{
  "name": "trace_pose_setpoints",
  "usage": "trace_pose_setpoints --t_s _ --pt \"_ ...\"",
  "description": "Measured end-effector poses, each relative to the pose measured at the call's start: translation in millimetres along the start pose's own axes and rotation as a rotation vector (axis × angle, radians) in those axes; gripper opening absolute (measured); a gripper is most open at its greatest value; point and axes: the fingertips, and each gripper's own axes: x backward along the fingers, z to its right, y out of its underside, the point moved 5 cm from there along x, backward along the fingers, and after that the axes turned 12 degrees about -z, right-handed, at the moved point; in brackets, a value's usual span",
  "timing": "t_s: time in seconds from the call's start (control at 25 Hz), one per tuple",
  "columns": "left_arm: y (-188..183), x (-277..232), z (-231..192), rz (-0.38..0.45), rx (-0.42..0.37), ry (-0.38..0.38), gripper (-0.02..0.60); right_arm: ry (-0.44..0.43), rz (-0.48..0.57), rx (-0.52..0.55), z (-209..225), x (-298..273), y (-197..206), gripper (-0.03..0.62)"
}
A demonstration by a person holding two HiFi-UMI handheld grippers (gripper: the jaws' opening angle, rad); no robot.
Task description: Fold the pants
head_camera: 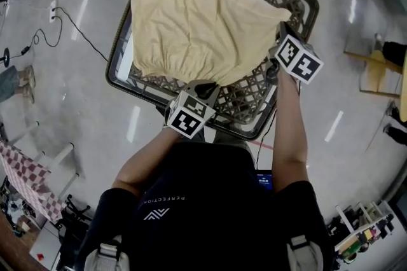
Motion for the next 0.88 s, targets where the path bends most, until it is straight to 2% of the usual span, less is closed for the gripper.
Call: trace_pose_setpoints --t_s 0.4,0.72,0.88 --pt "-1 38 -33 0.130 0.134 -0.050 0.017 -0.063 0.013 0.107 -69 -9 -36 0.038" --pt "7 60 -51 0.194 0.235 -0.113 0.017 -0.135 0.012 0.196 -127 -29 -59 0.038" --pt "19 76 -77 0.218 0.311 -0.147 0.017 -0.179 -0.001 0.261 -176 -47 -67 0.038"
